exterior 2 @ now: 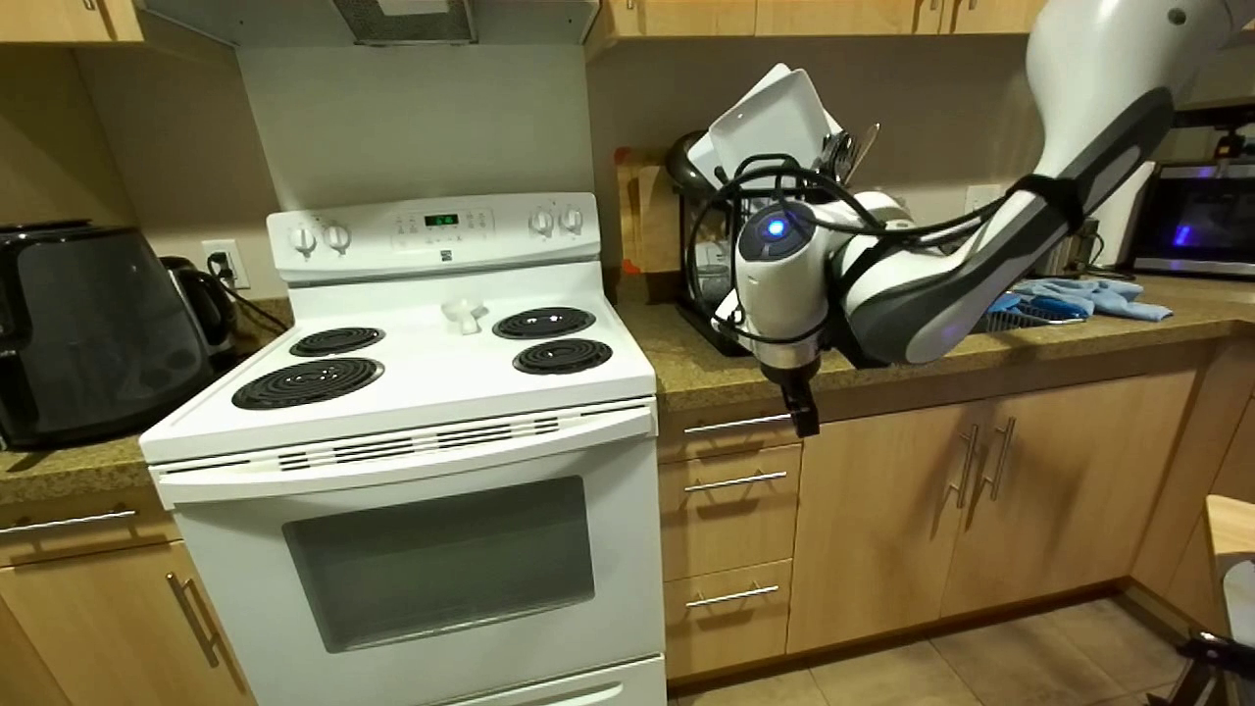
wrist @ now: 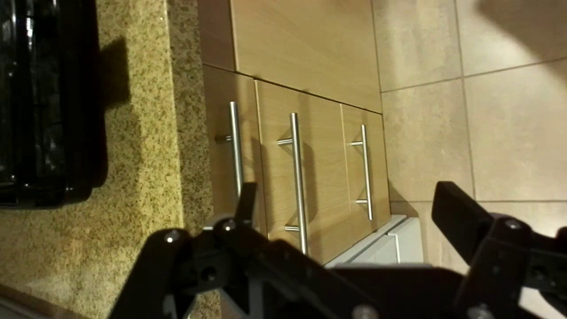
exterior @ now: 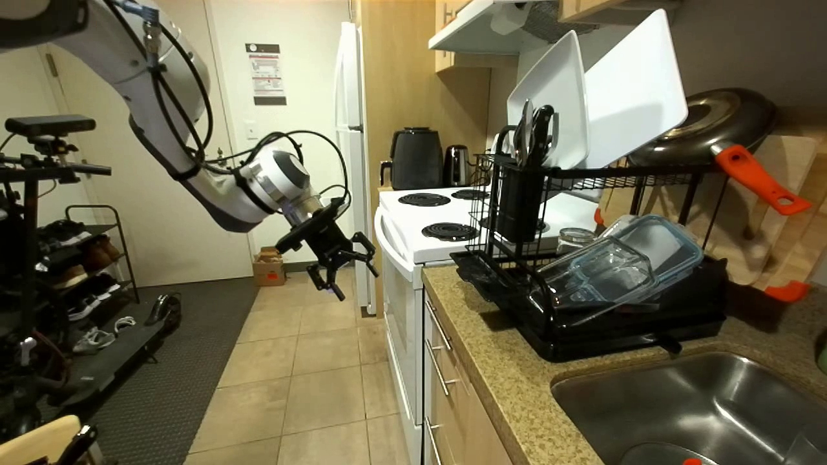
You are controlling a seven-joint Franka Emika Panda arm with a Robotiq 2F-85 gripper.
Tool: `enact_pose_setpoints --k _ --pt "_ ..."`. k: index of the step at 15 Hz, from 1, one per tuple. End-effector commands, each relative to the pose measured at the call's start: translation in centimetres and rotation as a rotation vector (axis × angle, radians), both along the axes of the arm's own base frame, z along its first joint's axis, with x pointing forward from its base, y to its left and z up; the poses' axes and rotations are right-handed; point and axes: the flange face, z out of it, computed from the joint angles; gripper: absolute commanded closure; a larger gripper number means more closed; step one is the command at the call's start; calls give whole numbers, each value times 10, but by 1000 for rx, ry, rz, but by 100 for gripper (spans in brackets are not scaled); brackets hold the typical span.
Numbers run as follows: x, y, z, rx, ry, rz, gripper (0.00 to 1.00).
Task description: Open the topmost drawer on the right.
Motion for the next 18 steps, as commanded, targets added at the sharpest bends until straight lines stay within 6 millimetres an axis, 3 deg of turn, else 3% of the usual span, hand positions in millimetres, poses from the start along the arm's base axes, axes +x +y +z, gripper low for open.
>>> enact_pose_setpoints --k 1,6,13,18 --pt "14 -11 -25 -125 -66 45 0" --pt "24 -26 -63 -244 -165 70 0" --pt "14 -26 -120 -394 -371 140 0" --pt "14 -31 -150 -460 -498 123 0"
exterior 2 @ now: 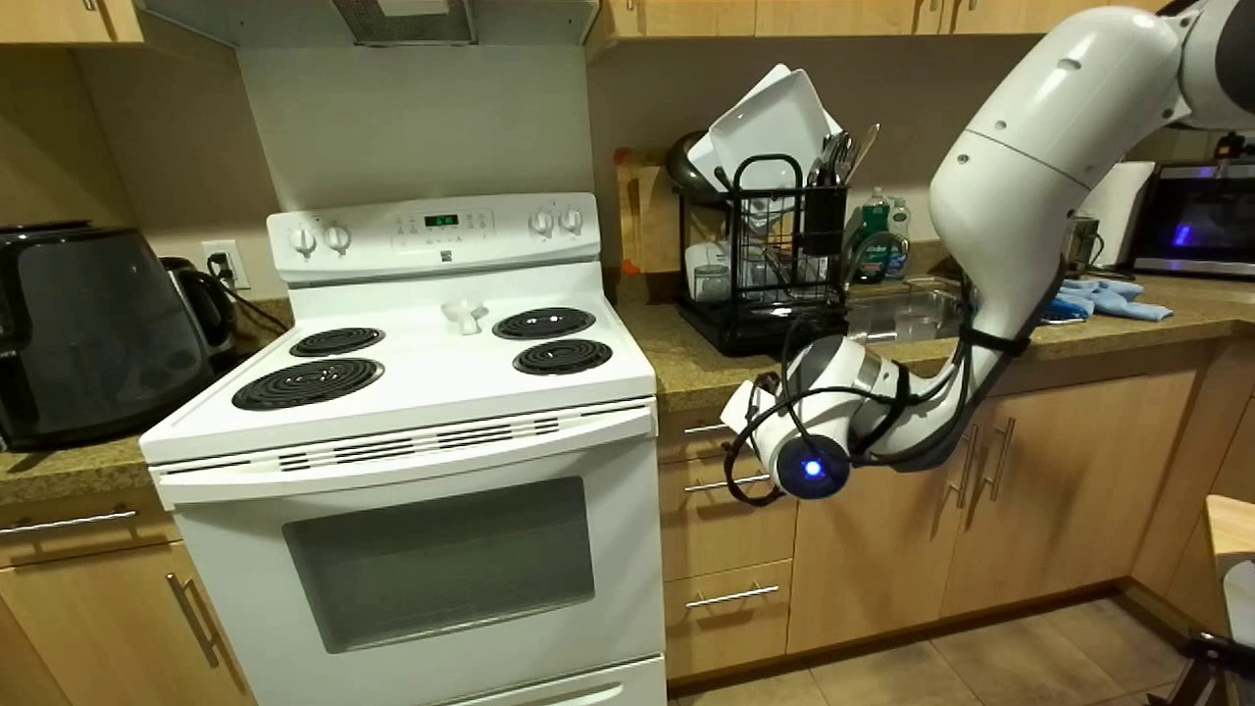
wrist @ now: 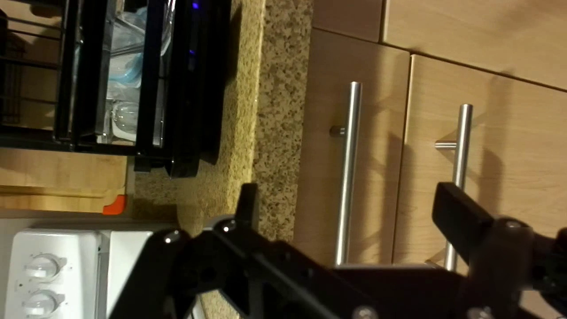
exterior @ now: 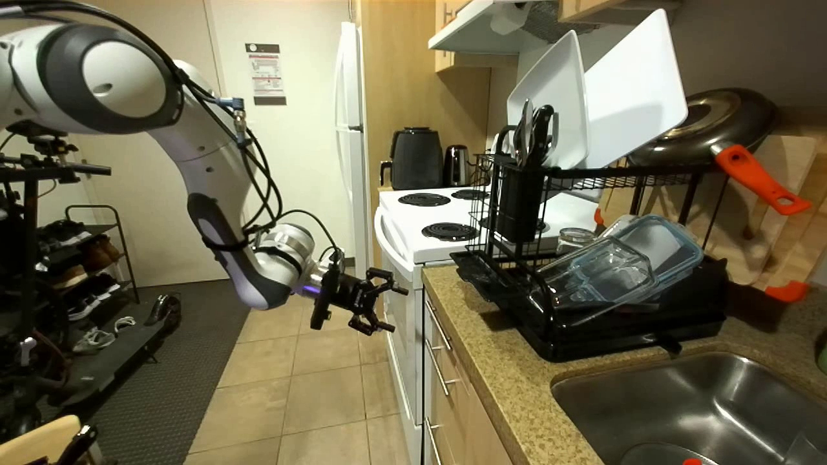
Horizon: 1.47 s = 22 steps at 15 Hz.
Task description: Open the topmost drawer on the right.
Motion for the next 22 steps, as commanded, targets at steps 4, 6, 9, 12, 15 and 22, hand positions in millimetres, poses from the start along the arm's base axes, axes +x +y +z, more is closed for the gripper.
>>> enact_pose_setpoints --k 4,6,9,12,15,22 --pt "20 -14 -23 -32 -100 -19 0" --pt "30 -19 -28 -26 -100 -9 0" --pt "41 -20 -37 -25 -85 16 0" --pt "41 -18 -54 -61 -66 88 0" --pt "43 -19 -72 -111 -59 157 0" --pt "61 -32 -101 -227 -155 265 0"
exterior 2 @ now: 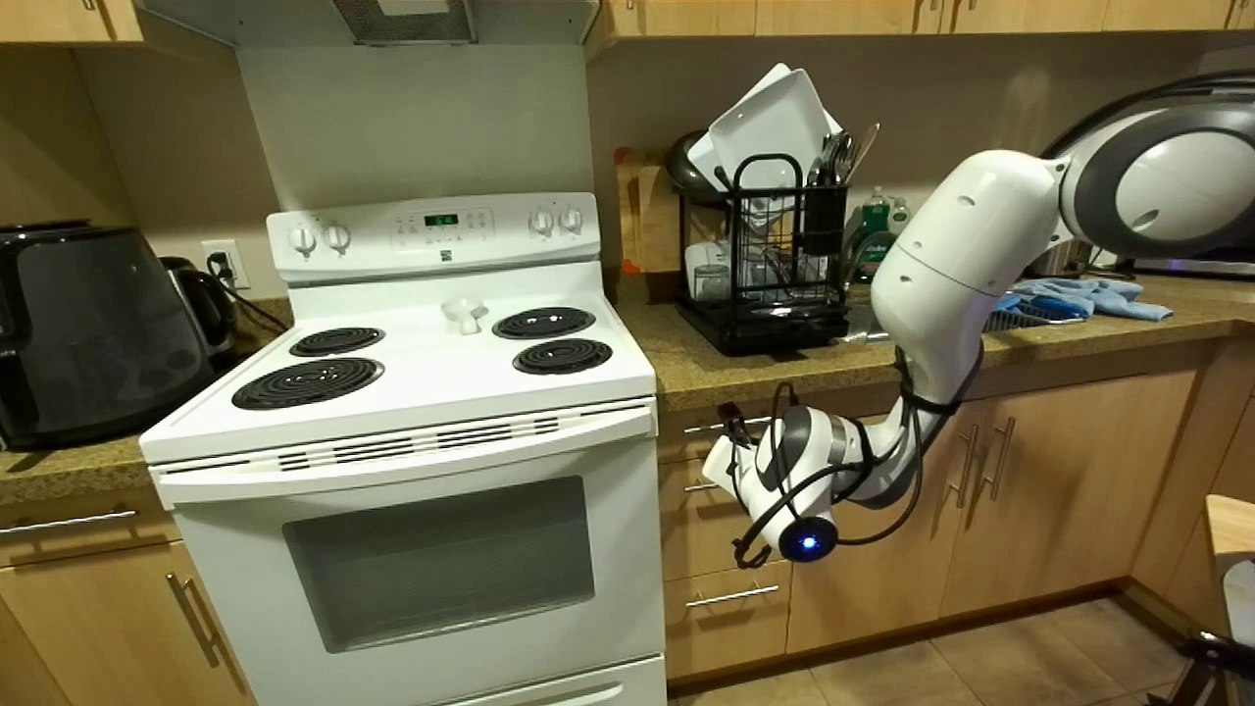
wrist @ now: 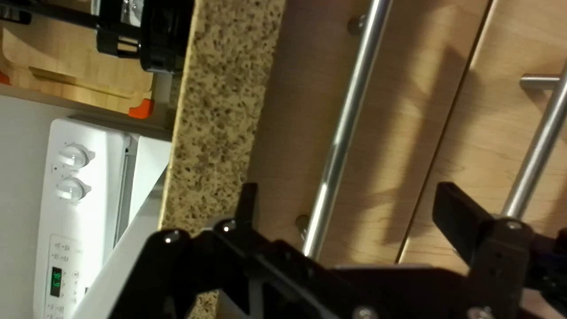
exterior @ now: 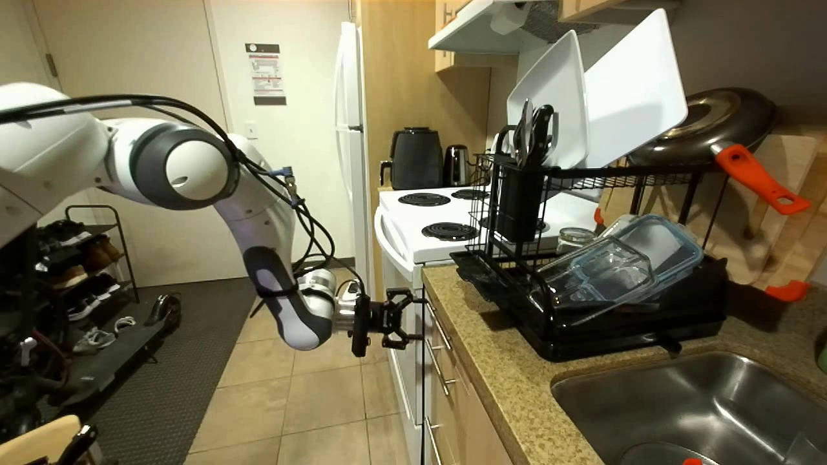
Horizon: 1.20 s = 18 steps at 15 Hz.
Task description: Open the topmost drawer on the right.
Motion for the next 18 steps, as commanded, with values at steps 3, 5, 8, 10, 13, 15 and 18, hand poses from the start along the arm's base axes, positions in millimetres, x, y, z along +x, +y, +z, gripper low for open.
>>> enact_pose_setpoints --k 3,5,8,10,13,15,18 --pt "17 -18 -17 -9 -141 -25 0" --pt "15 -13 -24 25 -170 -53 0" --pt "12 -6 -36 77 -207 -86 0" --pt "14 -4 -39 109 -233 -103 0" --pt "22 -4 -37 138 -275 -125 0" --pt "28 -5 -31 156 -301 -139 0" --pt "35 -6 -25 167 -321 -152 0"
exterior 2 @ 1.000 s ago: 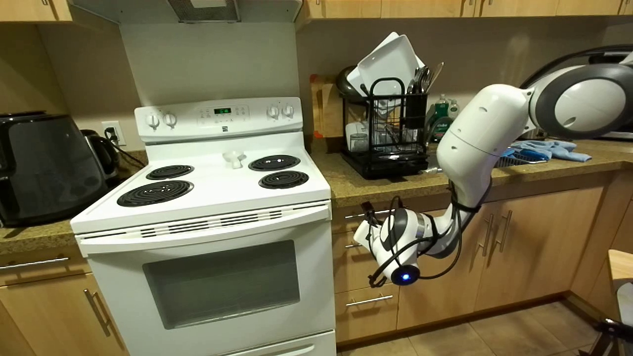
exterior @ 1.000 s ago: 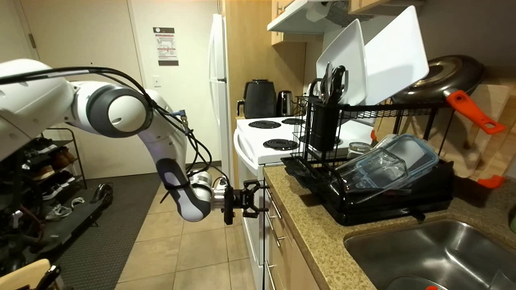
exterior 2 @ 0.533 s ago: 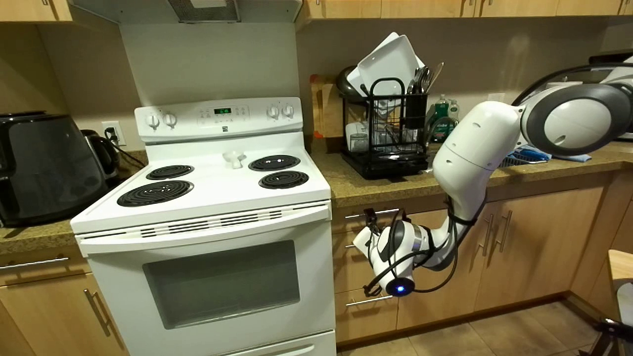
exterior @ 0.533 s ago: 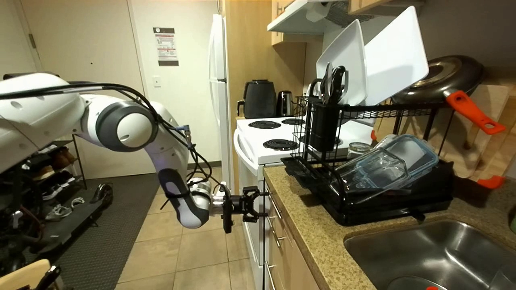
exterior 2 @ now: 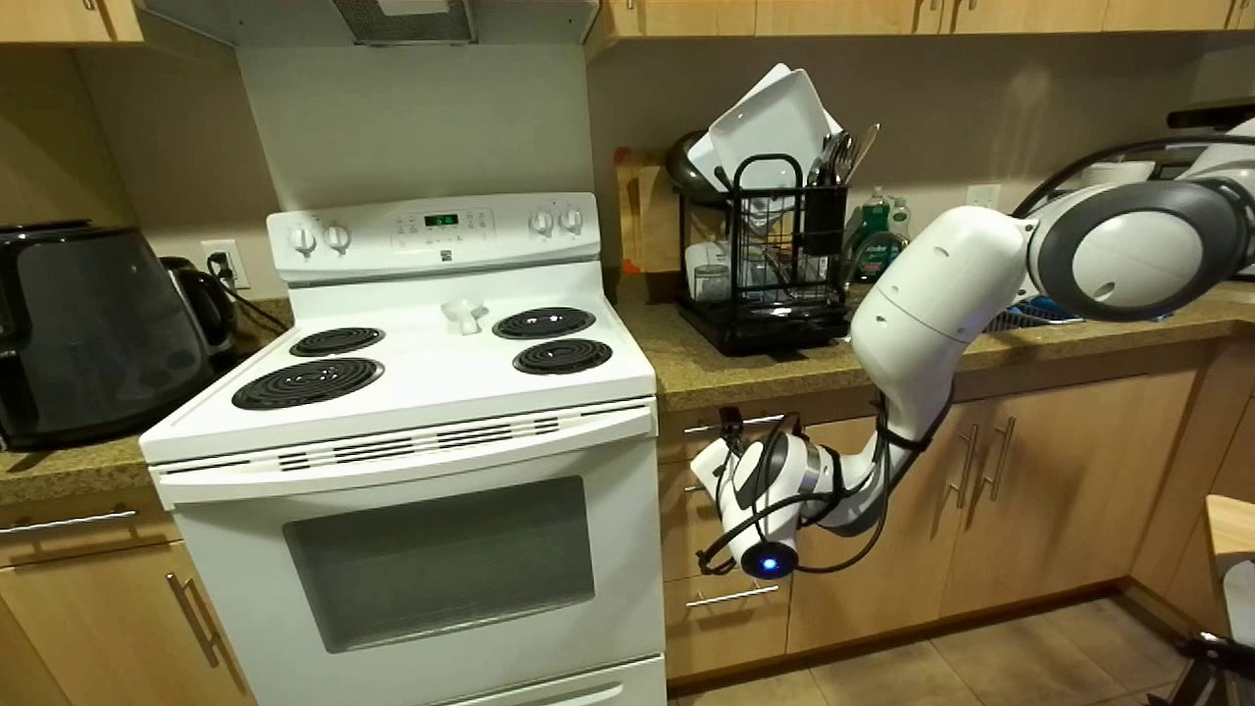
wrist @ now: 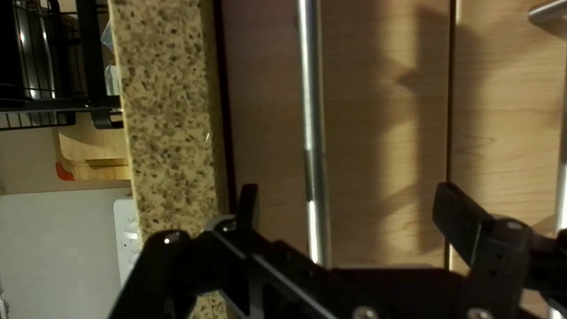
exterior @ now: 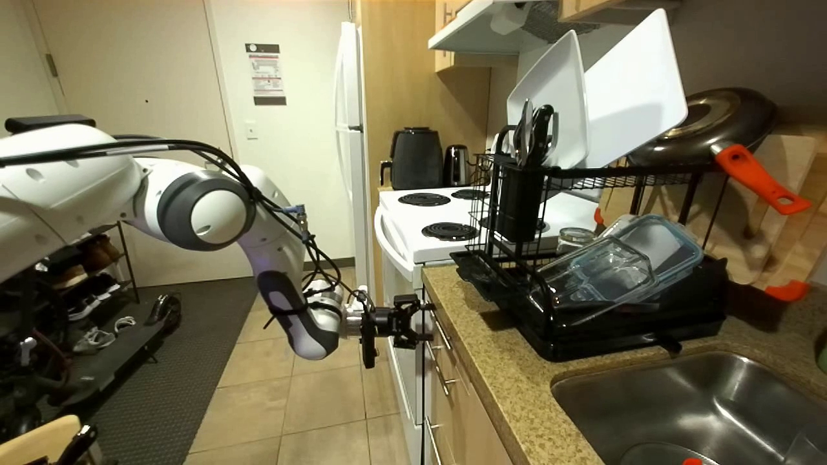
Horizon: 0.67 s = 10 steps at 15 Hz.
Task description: Open the topmost drawer on the right.
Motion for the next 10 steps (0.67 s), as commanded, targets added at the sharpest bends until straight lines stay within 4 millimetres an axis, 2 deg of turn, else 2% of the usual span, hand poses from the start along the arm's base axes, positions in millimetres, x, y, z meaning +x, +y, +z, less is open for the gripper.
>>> enact_pose_setpoints --k 1,7,8,9,10 --pt "6 -4 5 26 -42 -37 0" --pt "10 -9 8 34 -47 -53 0" --pt "10 -10 8 33 -43 -55 6" --pt "10 -11 9 33 -42 -57 26" --pt "11 -12 9 33 -42 -59 33"
